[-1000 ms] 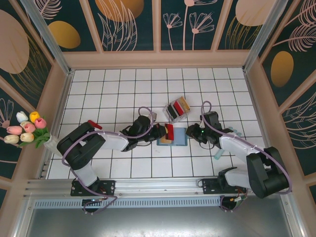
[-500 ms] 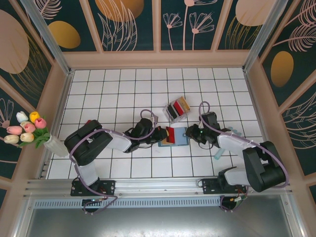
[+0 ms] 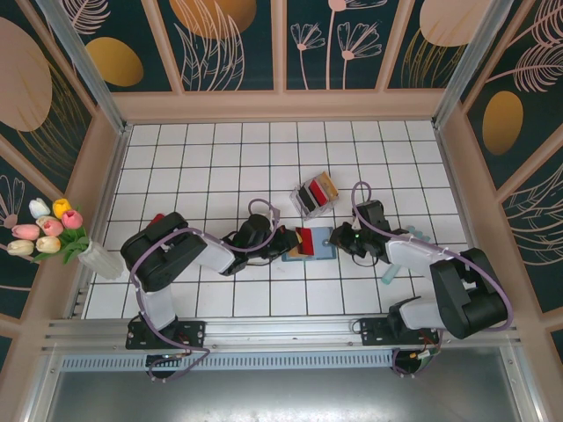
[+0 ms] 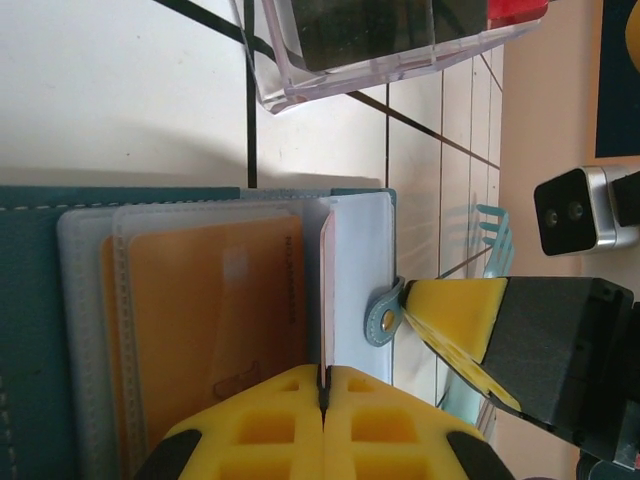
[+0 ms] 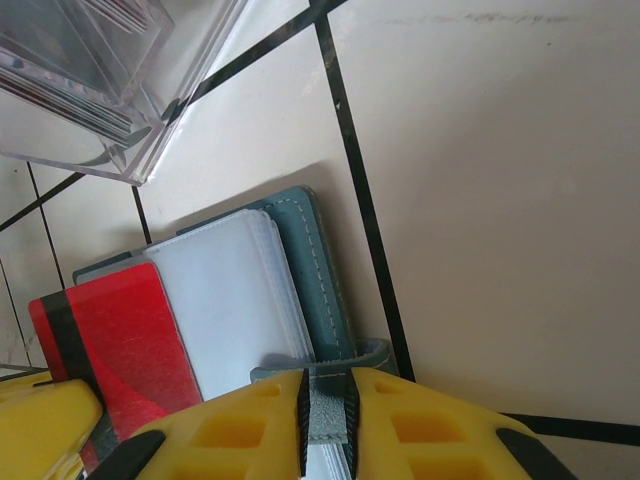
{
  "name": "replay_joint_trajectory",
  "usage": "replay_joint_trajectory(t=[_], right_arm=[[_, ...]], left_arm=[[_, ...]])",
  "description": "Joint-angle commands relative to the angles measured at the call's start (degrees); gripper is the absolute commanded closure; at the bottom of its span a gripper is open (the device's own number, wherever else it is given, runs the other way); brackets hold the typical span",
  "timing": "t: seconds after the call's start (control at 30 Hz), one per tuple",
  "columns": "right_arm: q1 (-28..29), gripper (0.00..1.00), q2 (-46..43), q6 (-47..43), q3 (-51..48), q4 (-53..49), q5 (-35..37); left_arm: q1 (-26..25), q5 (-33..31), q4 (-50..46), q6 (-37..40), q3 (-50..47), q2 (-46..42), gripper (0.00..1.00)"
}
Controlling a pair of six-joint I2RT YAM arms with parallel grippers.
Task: Put the credit cards into the card holder
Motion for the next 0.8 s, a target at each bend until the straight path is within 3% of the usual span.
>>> replay_joint_trajectory(t=[0.0, 0.17, 0.77], right_arm=[[0.44, 0.8, 0.4, -0.02, -0.73, -0.93, 1.01], [0.45, 0.79, 0.17, -0.23, -0.72, -1.1, 0.7], [0.48, 0.79, 0.51, 0.0, -1.38, -0.24, -0.05]], left_arm=[[-0.33, -2.0, -2.21, -0.62, -0.83, -1.22, 0.96], [-0.93, -4.67, -6.3, -0.21, -0.32, -2.65, 0.96], [-2.44, -1.27, -12.5, 1.91, 7.68, 3.19, 0.94]])
